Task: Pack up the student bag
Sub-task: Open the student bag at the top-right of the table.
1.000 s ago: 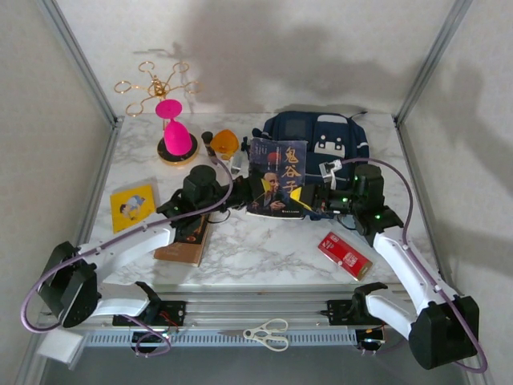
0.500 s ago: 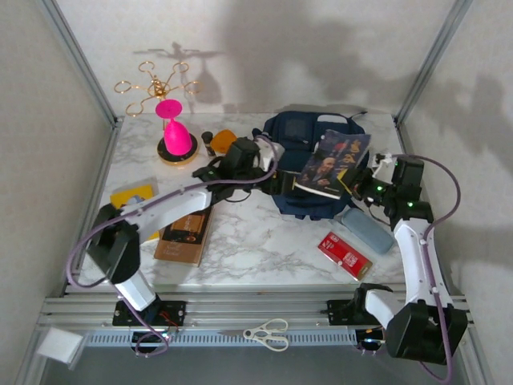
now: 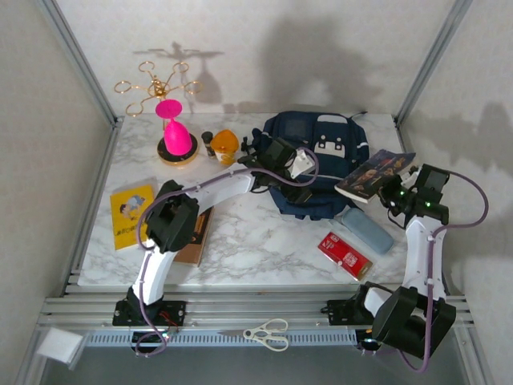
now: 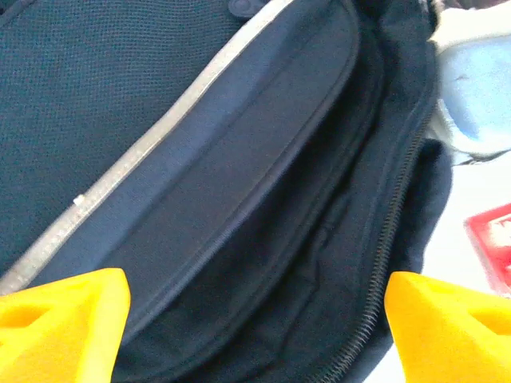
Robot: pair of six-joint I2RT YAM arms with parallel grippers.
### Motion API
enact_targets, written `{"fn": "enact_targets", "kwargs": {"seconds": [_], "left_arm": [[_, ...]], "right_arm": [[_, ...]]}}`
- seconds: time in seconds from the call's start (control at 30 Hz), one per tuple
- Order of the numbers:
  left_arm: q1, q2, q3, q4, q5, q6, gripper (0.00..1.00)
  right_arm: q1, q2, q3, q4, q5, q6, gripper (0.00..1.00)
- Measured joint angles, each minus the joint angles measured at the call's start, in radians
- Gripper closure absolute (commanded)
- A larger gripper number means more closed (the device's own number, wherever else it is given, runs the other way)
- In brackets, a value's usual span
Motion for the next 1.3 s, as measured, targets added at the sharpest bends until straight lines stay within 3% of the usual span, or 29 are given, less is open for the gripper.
{"fn": "enact_targets", "kwargs": {"seconds": [0.2,0.53,0.63,0.97,1.07,1.3], "left_arm": [[0.000,0.069,0.072,-0.029,-0.073,0.122,0.07],[0.005,0.207,0.217,-0.085,-0.123,0.229,0.08],[0.006,0.261,0.293,-0.093,-0.148,0.248,0.19],[0.006,0.317,0.379,-0.107,-0.147,0.282,0.84],[0.006,0.317,0.386,-0.106,-0.144,0.293,0.98],[0.006,0.314,0.391,-0.106,-0.143,0.267,1.00]], "right_arm": [[-0.064,0.043,0.000,0.000,0.022,-0.003,1.00],[-0.070,0.078,0.000,0.000,0.022,-0.016,1.00],[-0.070,0.080,0.000,0.000,0.022,-0.020,1.00],[-0.070,0.089,0.013,-0.021,0.031,-0.033,1.00],[-0.070,0.089,0.030,-0.035,0.045,-0.044,1.00],[-0.070,0.083,0.057,-0.096,0.055,-0.069,1.00]]}}
